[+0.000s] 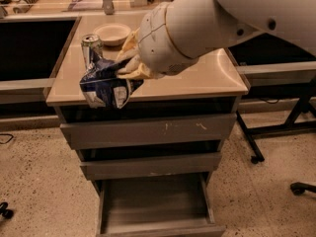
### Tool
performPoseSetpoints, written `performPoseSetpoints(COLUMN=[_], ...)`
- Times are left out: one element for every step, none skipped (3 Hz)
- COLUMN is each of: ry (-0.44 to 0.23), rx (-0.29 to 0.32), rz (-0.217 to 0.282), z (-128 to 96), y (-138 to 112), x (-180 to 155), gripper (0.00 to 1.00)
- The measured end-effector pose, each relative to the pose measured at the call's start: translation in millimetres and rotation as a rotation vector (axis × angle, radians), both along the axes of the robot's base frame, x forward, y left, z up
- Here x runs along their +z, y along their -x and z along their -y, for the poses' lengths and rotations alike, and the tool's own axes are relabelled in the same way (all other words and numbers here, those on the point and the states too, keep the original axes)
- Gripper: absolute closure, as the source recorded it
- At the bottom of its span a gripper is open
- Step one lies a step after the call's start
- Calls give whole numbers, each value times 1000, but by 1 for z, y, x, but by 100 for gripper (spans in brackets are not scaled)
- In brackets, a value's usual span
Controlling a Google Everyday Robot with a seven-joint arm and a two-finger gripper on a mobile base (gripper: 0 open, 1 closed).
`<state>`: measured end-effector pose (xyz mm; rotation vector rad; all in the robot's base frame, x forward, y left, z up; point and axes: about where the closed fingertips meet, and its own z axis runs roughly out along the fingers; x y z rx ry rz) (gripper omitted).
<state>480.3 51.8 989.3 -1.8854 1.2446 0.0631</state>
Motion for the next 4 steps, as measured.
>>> performPoseSetpoints(ry=[-29,-55,-88,-112], rx=[-62,-145,-224,-261], rz=[-16,-24,-33,-56], z=[20,55,91,112], y=[-16,-53,-96,-134], x=[-7,-23,-42,-63], gripper=[100,100,100,100])
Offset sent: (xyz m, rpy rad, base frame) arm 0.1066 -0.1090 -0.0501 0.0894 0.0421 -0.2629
